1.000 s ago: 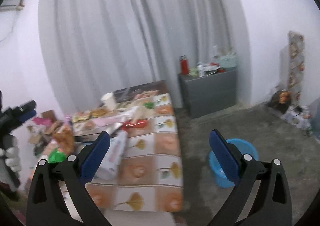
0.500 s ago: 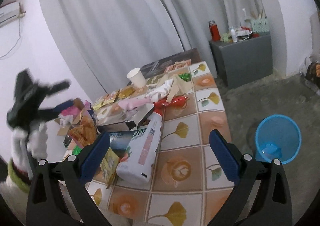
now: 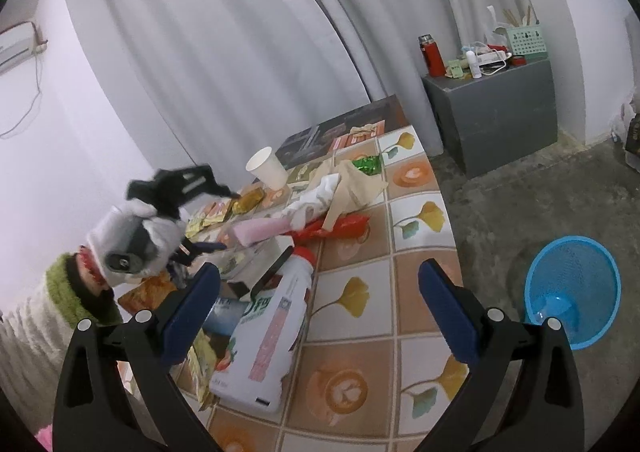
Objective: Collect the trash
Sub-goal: 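Grasp the pink foam sleeve with the left tool while the right tool grasps white tissue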
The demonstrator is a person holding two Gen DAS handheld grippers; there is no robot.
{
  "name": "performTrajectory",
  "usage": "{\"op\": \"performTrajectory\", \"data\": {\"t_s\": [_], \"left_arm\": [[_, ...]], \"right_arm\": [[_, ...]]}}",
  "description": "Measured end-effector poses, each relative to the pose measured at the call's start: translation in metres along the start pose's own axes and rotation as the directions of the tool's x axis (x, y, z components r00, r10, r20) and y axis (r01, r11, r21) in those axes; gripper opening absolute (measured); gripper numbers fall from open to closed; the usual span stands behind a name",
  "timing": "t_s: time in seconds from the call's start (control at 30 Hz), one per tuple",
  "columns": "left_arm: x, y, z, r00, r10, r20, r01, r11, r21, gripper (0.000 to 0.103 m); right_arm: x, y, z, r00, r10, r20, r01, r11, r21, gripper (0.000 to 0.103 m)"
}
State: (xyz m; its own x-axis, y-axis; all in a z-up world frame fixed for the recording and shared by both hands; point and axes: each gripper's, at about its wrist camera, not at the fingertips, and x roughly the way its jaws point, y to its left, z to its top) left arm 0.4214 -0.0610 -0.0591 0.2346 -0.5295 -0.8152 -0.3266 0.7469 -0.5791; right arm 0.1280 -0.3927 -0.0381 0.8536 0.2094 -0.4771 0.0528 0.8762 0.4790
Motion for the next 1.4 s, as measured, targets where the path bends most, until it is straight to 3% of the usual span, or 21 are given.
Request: {"op": "performTrajectory", "data": {"t_s": [0.13, 0.37, 0.57, 0.73, 1.03, 1.1, 1.2, 1.4], "left_arm": [[0.018, 0.0, 0.006, 1.0, 0.016, -0.006, -0.016, 1.0, 0.016, 0.08], [0.03, 0.0, 0.01, 1.0, -0.006, -0.018, 0.007, 1.0, 0.028, 0.039], [0.019, 0.001, 0.007, 0.999, -0.044, 0.025, 0.042, 0.998, 0.055, 0.031], [-0.005, -0.002, 0.002, 0.993, -0.07, 0.1, 0.06, 0.993, 0.096, 0.028], [-0.05, -0.018, -0.015, 0.969, -0.138, 0.204, 0.09, 0.969, 0.23, 0.028], [-0.054, -0.021, -0.017, 0.967, -0.153, 0.202, 0.101, 0.965, 0.244, 0.028], [-0.053, -0.022, -0.021, 0.968, -0.171, 0.185, 0.122, 0.961, 0.247, 0.028], [-0.056, -0.024, -0.027, 0.962, -0.198, 0.187, 0.143, 0.952, 0.269, 0.028]], "right_arm": [[0.005, -0.005, 0.004, 1.0, 0.009, -0.001, -0.009, 1.0, 0.007, 0.096], [0.023, -0.01, 0.019, 0.999, 0.044, -0.03, -0.043, 0.999, 0.02, 0.096], [0.058, -0.012, 0.038, 0.992, 0.082, -0.097, -0.078, 0.996, 0.046, 0.091], [0.1, -0.026, 0.057, 0.979, 0.119, -0.165, -0.098, 0.987, 0.129, 0.081], [0.171, -0.003, 0.096, 0.949, 0.124, -0.289, -0.11, 0.992, 0.065, 0.063], [0.186, 0.004, 0.101, 0.944, 0.086, -0.318, -0.083, 0.996, 0.022, 0.062], [0.214, 0.016, 0.103, 0.933, -0.043, -0.356, 0.006, 0.994, -0.105, 0.058], [0.249, 0.029, 0.09, 0.896, -0.209, -0.392, 0.101, 0.955, -0.278, 0.041]]}}
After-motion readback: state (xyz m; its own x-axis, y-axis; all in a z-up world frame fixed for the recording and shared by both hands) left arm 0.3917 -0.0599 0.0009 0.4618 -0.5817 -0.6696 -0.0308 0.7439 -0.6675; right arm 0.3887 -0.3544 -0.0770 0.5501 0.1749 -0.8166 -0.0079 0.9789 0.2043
